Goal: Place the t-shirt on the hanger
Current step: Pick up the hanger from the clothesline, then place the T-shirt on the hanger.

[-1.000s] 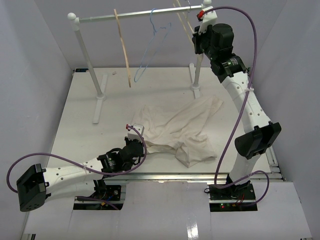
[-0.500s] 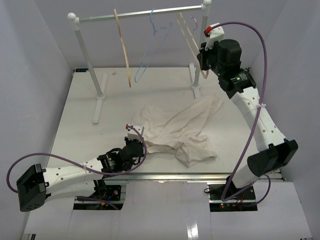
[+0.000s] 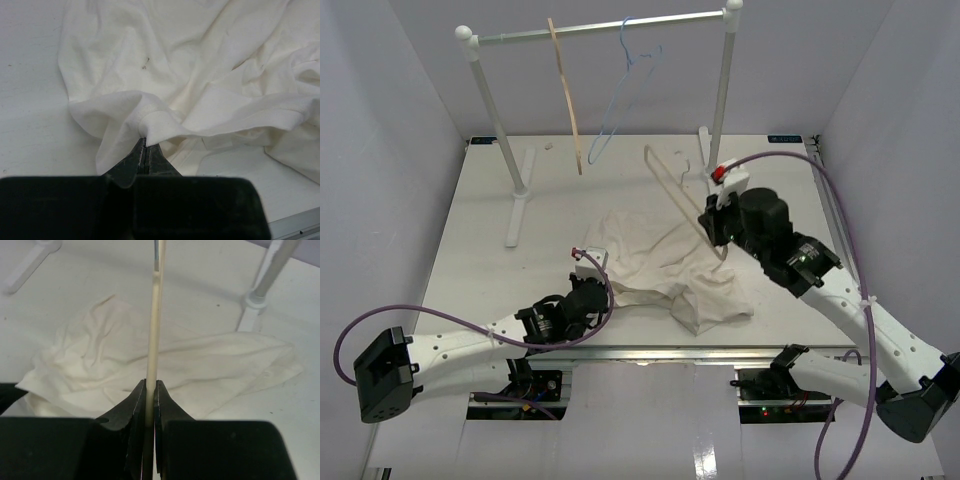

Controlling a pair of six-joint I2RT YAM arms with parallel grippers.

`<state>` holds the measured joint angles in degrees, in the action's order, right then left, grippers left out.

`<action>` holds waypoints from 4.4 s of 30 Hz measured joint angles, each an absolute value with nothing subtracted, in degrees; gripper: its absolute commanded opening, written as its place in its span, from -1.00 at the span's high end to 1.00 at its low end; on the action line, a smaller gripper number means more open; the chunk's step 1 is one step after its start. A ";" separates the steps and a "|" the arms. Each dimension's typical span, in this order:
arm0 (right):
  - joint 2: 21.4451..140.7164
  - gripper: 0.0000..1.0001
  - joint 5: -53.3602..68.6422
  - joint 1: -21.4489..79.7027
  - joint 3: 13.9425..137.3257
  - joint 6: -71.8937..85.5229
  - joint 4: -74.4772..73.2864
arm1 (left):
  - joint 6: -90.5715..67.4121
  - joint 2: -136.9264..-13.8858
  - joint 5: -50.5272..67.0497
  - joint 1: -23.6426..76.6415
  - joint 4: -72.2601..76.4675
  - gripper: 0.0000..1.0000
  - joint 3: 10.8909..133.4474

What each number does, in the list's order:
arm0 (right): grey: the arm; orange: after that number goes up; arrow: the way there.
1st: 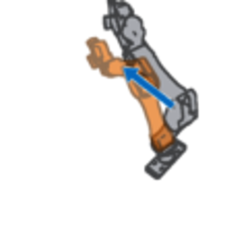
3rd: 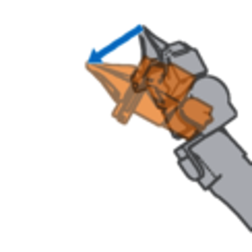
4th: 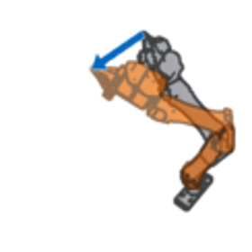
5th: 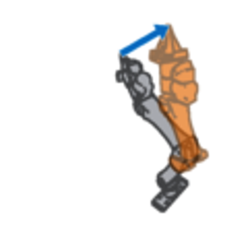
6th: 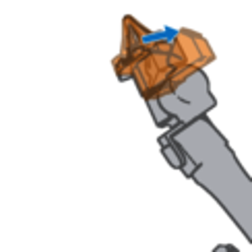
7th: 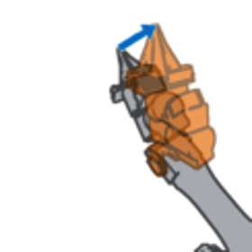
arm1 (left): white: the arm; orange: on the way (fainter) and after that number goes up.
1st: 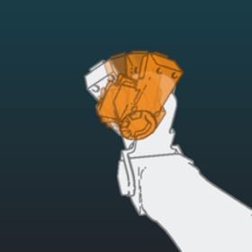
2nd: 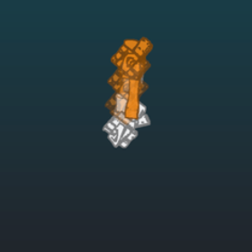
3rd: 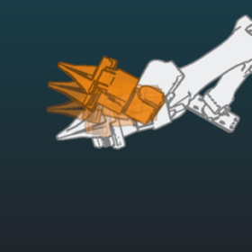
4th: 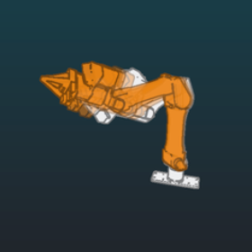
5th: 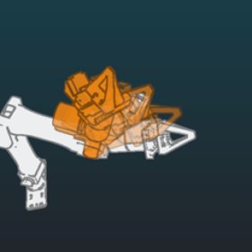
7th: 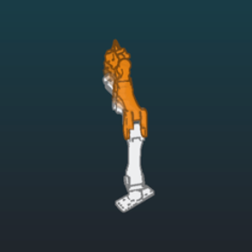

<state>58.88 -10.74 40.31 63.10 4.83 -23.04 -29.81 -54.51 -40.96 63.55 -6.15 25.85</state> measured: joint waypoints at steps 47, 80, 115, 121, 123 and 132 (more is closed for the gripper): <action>22.82 0.84 5.57 56.01 36.69 17.56 -34.61 | -34.36 -65.89 -28.08 47.55 -22.46 1.00 45.92; 30.19 0.84 6.57 56.01 36.59 14.42 -31.16 | -31.37 -62.45 -21.04 47.44 -25.26 1.00 53.63; 44.19 0.84 -3.27 60.35 31.00 4.17 5.50 | -33.23 -62.59 2.07 46.87 -27.40 0.05 65.19; 42.10 0.84 -4.15 60.83 25.75 4.60 11.94 | -31.24 -62.59 -0.53 47.00 -31.31 -0.66 67.97; 40.32 0.84 -5.08 60.89 23.55 4.84 14.36 | -30.30 -62.56 -1.80 47.00 -32.91 -0.68 70.06; 37.12 0.84 -5.39 61.02 14.95 7.56 28.45 | -23.42 -60.69 -3.01 47.00 -38.54 -0.47 74.93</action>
